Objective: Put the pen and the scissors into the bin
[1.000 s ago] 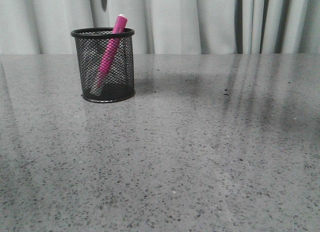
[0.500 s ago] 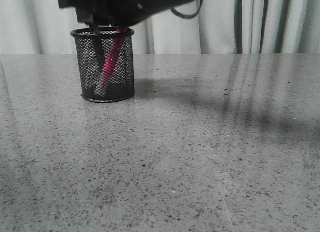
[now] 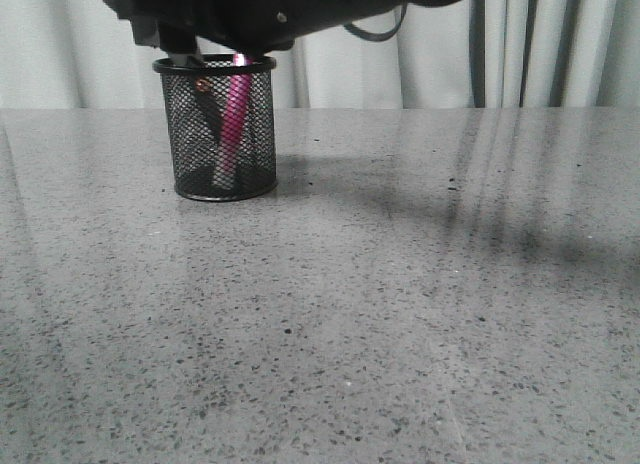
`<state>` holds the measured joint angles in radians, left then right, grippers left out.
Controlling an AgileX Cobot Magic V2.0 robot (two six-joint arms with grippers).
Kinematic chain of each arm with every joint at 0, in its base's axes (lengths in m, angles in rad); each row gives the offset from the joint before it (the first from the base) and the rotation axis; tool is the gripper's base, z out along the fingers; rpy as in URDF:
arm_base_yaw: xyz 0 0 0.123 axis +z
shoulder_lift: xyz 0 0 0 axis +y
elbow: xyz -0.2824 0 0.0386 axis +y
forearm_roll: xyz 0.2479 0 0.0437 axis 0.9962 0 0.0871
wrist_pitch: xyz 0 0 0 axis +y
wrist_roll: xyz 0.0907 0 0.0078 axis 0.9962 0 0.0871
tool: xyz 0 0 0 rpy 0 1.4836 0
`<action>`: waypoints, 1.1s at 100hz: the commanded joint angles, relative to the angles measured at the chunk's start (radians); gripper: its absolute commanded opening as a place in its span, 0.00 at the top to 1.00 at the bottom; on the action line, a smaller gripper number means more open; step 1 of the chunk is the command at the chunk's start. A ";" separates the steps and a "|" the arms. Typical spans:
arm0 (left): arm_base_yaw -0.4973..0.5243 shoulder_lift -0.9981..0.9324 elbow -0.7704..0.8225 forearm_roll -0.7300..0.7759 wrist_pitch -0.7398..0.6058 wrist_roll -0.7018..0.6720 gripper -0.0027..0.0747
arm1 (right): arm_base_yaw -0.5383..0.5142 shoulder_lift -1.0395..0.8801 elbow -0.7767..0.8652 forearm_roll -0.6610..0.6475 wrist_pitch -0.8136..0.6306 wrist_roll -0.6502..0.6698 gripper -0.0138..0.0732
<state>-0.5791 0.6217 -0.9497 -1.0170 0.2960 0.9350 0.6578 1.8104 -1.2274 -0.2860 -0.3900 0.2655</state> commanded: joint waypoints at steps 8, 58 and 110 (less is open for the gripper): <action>-0.007 -0.049 -0.015 0.053 -0.031 0.002 0.62 | -0.002 -0.196 -0.026 0.005 -0.008 -0.001 0.29; 0.029 -0.420 0.423 0.325 -0.017 -0.112 0.99 | -0.002 -1.114 0.428 -0.050 0.815 -0.064 0.92; 0.032 -0.518 0.546 0.267 -0.018 -0.112 0.99 | -0.002 -1.842 0.709 -0.126 1.040 -0.064 0.92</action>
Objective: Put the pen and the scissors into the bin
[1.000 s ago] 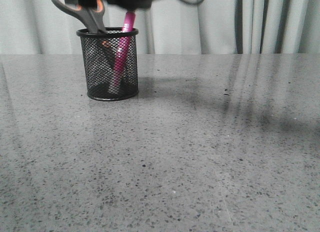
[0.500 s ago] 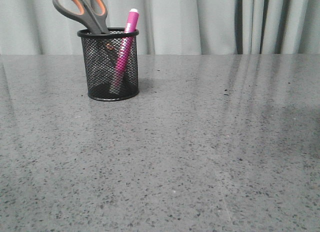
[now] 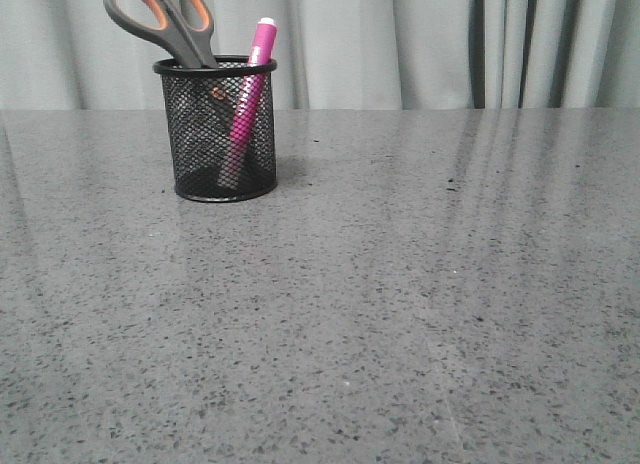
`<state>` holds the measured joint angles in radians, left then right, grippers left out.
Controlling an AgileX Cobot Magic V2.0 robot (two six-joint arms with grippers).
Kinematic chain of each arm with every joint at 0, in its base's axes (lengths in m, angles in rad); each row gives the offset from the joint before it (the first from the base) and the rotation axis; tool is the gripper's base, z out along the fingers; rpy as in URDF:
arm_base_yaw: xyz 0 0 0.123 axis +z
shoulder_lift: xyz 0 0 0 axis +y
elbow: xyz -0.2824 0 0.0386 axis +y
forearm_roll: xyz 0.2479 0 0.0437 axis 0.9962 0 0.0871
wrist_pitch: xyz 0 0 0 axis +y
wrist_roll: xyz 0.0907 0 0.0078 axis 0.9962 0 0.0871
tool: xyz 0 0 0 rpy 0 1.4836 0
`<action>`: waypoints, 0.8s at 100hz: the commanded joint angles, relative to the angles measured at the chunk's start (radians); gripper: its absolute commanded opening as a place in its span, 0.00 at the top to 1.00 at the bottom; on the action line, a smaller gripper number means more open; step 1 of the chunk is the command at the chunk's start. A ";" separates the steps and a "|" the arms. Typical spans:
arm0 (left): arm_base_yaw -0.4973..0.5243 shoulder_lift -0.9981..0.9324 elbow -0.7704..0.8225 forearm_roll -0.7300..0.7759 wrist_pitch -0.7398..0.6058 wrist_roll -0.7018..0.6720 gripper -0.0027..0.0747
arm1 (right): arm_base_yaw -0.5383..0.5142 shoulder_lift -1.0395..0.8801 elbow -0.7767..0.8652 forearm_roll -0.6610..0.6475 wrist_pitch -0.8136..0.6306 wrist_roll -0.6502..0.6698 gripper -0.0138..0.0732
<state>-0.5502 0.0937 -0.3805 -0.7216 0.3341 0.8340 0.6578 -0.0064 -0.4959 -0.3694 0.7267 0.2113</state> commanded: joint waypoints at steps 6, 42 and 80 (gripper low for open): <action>0.004 0.010 -0.024 -0.029 -0.056 -0.011 0.99 | -0.002 -0.016 -0.022 -0.043 -0.074 -0.010 0.92; 0.004 0.010 -0.024 -0.029 -0.056 -0.011 0.99 | -0.002 -0.015 -0.020 -0.043 -0.074 -0.010 0.92; 0.004 0.010 0.074 0.101 -0.154 0.034 0.99 | -0.002 -0.015 -0.020 -0.043 -0.074 -0.010 0.92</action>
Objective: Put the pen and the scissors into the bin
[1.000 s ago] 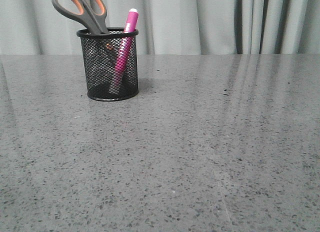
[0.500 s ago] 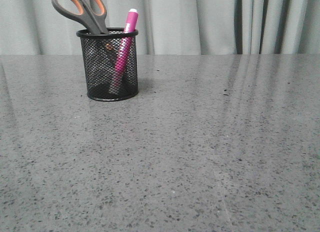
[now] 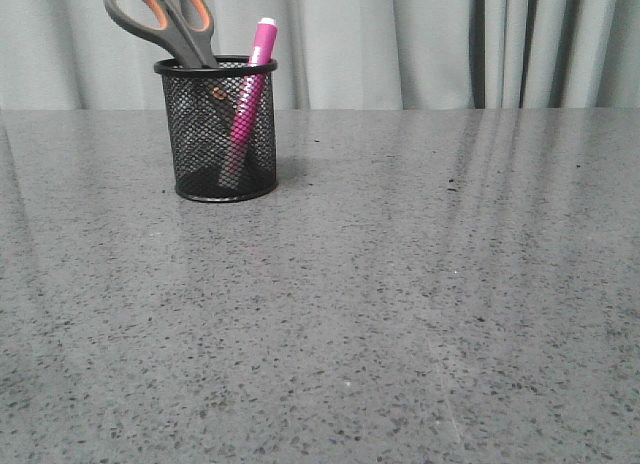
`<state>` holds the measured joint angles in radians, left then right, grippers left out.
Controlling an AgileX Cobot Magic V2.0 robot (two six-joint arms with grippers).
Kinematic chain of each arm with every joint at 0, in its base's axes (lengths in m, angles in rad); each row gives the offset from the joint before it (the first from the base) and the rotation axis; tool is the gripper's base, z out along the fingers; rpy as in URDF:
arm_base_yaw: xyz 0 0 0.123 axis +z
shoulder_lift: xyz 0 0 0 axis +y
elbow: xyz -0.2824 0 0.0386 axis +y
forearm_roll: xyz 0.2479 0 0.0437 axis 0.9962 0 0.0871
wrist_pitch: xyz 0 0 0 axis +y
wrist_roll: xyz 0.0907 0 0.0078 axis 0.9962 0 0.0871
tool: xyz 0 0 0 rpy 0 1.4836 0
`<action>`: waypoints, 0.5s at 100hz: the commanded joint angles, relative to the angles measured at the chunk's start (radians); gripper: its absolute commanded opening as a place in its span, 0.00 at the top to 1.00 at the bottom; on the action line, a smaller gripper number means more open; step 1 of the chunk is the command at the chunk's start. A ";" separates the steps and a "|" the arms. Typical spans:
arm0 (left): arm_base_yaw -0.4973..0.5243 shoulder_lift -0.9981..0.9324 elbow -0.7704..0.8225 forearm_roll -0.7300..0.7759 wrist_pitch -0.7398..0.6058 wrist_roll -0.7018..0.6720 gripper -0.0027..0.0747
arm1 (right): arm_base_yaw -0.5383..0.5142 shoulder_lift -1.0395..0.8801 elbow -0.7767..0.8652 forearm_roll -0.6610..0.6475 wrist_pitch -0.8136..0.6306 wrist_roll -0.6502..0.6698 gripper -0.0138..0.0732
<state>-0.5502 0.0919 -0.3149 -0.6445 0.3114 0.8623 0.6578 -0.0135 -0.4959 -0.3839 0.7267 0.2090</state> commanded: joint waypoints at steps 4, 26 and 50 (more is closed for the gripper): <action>0.006 0.012 0.032 0.052 -0.175 0.003 0.99 | -0.002 -0.008 -0.020 -0.029 -0.074 -0.007 0.92; 0.106 0.012 0.188 0.606 -0.401 -0.523 0.99 | -0.002 -0.008 -0.020 -0.029 -0.074 -0.007 0.92; 0.274 0.010 0.347 0.604 -0.382 -0.780 0.99 | -0.002 -0.008 -0.020 -0.029 -0.074 -0.007 0.92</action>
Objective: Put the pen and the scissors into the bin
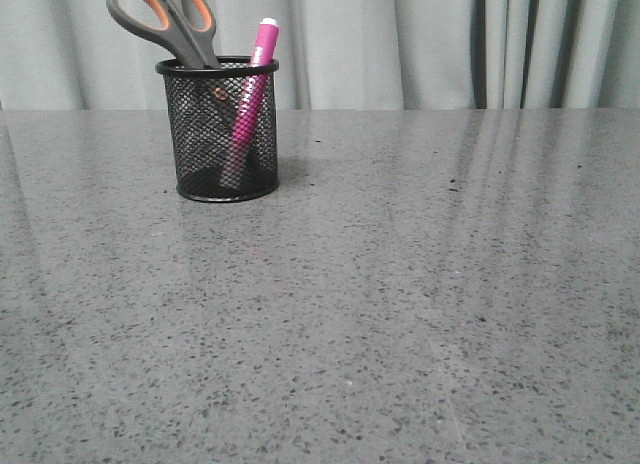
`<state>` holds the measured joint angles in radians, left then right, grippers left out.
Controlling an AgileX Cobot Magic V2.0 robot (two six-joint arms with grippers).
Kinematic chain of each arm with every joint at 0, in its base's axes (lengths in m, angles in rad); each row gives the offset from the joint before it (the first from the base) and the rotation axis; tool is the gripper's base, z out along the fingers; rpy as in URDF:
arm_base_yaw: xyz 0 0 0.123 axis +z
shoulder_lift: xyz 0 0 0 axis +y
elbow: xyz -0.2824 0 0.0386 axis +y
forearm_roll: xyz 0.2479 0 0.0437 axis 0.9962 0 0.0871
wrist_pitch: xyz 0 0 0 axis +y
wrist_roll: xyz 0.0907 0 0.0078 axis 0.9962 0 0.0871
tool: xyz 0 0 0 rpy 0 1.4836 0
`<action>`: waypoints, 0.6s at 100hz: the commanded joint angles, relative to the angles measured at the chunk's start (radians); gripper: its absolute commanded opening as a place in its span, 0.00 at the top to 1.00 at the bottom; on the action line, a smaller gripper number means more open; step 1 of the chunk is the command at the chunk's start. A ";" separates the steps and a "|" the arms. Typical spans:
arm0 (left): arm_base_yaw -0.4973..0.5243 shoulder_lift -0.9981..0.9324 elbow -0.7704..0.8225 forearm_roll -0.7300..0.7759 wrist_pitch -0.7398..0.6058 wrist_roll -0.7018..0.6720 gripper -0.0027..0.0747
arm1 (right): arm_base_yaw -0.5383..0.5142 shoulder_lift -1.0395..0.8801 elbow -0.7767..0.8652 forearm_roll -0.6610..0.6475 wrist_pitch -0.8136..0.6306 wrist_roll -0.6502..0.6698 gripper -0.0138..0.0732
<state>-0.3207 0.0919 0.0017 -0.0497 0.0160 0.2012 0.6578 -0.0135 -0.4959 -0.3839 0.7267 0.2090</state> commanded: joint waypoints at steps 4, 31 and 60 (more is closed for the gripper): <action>0.066 0.000 0.046 0.009 -0.069 -0.165 0.99 | -0.002 -0.008 -0.020 -0.029 -0.074 -0.007 0.92; 0.196 -0.100 0.044 0.050 0.259 -0.226 0.99 | -0.002 -0.008 -0.020 -0.029 -0.074 -0.007 0.92; 0.262 -0.127 0.044 0.050 0.262 -0.226 0.99 | -0.002 -0.008 -0.020 -0.029 -0.074 -0.007 0.92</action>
<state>-0.0647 -0.0036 0.0017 0.0000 0.3315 -0.0140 0.6578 -0.0135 -0.4959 -0.3846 0.7267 0.2090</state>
